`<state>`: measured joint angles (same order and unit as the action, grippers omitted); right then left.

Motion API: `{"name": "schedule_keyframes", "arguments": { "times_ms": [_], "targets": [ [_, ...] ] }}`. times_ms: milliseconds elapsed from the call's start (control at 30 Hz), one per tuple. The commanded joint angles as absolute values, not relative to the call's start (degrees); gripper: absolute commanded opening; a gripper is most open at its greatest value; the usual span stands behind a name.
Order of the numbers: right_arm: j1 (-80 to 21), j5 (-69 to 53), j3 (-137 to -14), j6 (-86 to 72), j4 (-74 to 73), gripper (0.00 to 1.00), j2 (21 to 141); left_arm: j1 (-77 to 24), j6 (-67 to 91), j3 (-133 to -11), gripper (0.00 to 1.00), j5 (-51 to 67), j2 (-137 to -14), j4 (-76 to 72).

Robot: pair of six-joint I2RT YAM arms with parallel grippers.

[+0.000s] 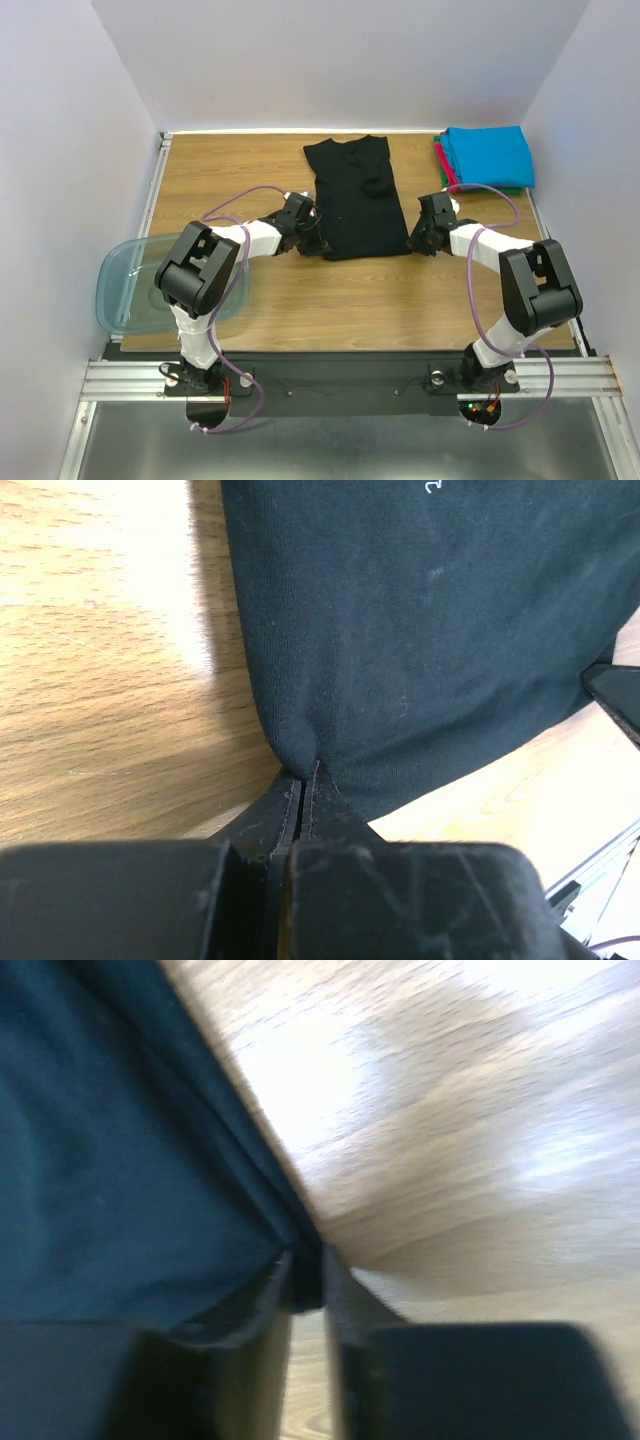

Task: Fold and stack the t-shirts
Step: Fold the tshirt

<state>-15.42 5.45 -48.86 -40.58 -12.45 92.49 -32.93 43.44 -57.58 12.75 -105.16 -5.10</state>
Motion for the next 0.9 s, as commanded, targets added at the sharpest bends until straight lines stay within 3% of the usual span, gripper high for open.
{"name": "schedule_keyframes", "arguments": {
  "times_ms": [0, 100, 367, 467, 700, 867],
  "targets": [
    [-15.4, -1.9, -47.1, -41.1, -9.2, 0.14, 94.0, -33.6, 42.7, -54.8, 0.0, 11.5, -104.5, -3.7],
    [-15.4, -5.0, -46.4, -40.0, -9.1, 0.0, 91.3, -35.5, 42.5, -53.9, 0.0, 10.9, -102.2, -3.7],
    [-15.4, -3.7, -35.1, -38.9, -13.7, 0.0, 68.1, -44.7, 46.2, -45.3, 0.0, 8.4, -89.0, -0.7],
    [-15.5, -2.0, -32.9, -37.6, -24.1, 0.0, 59.2, -47.9, 47.5, -42.5, 0.0, 9.1, -82.9, 3.1],
    [-15.5, -4.7, -36.9, -38.9, -36.6, 0.01, 42.7, -53.2, 50.9, -40.9, 0.0, 11.2, -68.3, 7.1],
    [-15.5, -2.9, -45.9, -37.4, -37.4, 0.0, 44.1, -53.2, 50.1, -46.0, 0.0, 8.0, -64.9, 11.6]
  ]
}}
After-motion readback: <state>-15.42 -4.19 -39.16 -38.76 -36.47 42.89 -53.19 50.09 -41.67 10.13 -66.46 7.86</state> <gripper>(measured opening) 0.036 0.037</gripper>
